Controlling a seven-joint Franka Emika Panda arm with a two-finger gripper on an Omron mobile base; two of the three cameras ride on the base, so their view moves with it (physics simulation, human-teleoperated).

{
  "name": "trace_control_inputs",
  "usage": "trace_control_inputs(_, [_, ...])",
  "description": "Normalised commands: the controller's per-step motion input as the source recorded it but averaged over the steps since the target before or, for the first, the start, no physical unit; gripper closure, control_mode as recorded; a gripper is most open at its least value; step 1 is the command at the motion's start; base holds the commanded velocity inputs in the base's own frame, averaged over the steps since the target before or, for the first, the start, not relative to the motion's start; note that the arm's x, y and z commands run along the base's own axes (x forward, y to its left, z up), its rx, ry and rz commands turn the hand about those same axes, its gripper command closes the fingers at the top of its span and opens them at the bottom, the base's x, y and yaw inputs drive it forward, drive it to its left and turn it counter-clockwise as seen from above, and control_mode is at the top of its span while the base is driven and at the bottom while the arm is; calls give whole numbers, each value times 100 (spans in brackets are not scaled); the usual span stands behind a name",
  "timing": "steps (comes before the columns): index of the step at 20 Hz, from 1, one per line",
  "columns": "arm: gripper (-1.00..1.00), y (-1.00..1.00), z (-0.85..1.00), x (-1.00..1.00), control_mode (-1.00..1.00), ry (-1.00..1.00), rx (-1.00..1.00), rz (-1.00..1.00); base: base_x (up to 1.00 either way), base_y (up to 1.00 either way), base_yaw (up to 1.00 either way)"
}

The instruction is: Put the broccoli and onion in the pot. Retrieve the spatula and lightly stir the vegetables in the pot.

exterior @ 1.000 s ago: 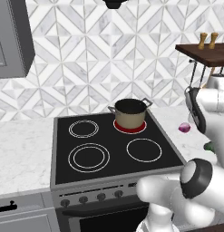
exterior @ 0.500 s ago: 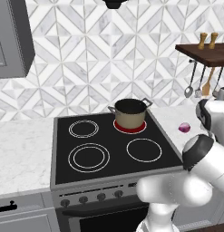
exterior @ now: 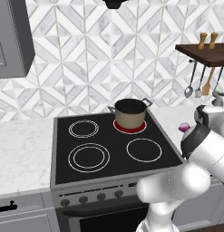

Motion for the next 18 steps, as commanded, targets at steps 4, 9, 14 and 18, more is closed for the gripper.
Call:
trace_control_inputs(4, [-100,-34,-40,30,-100,-3,-2,-17,0,0,0])
trace_control_inputs(9, [-100,-22,-15,15,-100,-5,4,-11,0,0,0])
trace_control_inputs(14, [-100,-9,-7,7,-100,-7,16,-3,0,0,0])
trace_control_inputs(18, [-100,-1,-10,8,-100,-9,17,0,0,0,0])
